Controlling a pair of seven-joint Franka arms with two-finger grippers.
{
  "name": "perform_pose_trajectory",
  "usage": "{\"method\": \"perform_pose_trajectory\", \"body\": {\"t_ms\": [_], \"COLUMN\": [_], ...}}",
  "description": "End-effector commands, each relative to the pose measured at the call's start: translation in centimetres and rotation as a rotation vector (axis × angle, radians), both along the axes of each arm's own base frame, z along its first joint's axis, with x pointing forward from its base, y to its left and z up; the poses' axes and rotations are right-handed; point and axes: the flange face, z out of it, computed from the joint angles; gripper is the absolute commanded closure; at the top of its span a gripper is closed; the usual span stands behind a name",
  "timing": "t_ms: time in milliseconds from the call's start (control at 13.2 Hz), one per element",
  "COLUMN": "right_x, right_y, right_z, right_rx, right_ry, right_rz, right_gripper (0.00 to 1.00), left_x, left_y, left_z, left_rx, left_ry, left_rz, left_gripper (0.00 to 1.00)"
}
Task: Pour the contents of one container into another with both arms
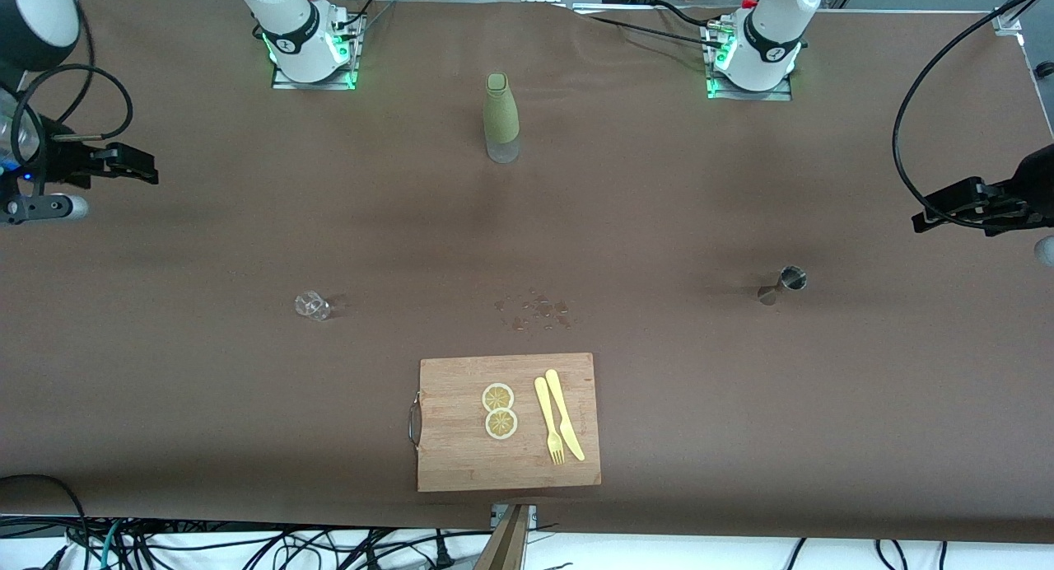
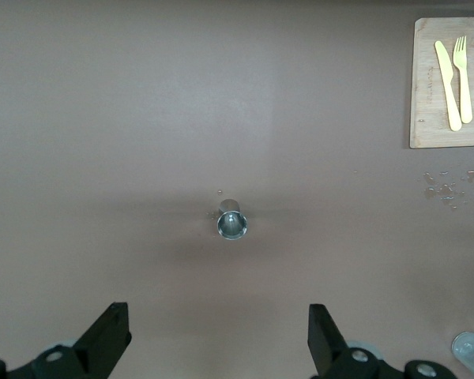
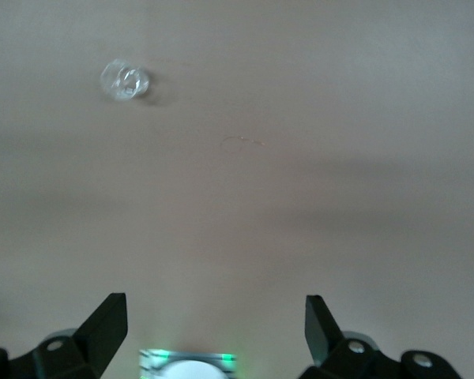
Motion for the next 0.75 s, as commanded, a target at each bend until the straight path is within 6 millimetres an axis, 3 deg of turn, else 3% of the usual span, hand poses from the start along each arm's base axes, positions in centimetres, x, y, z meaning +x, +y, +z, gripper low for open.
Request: {"method": "perform_pose_trajectory", "body": {"t_ms": [0, 151, 377, 453, 679], "right_x": [-2.7, -2.2, -2.0, -1.7, -1.1], "right_y": [-0.1, 0.3, -1.5, -1.5, -0.9], "right_z": [2.4, 3.4, 3.1, 2.4, 2.7], "right_rx": [0.015, 0.069, 0.092, 0.090, 0.087], "right_ry": [-0.061, -0.127, -0.131, -0.117, -0.115], "right_rz": [-0.134, -0.097, -0.046, -0.052, -0.034], "right_gripper": [0.00, 0.00, 0.00, 0.00, 0.00], "left_x": [0.0, -0.1, 0.0, 0.0, 0.0], "left_y": [0.0, 0.5, -0.2, -0.4, -0.3], "left_z": [0.3, 0.3, 0.3, 0.3, 0.3], "left_rx": [0.041, 0.098, 0.110, 0.109, 0.109], "left_ry": [-0.002, -0.001, -0.002, -0.002, -0.002], "left_rz": [0.009, 0.007, -0.008, -0.011, -0.010], "left_gripper": [0.00, 0.00, 0.00, 0.00, 0.00]}}
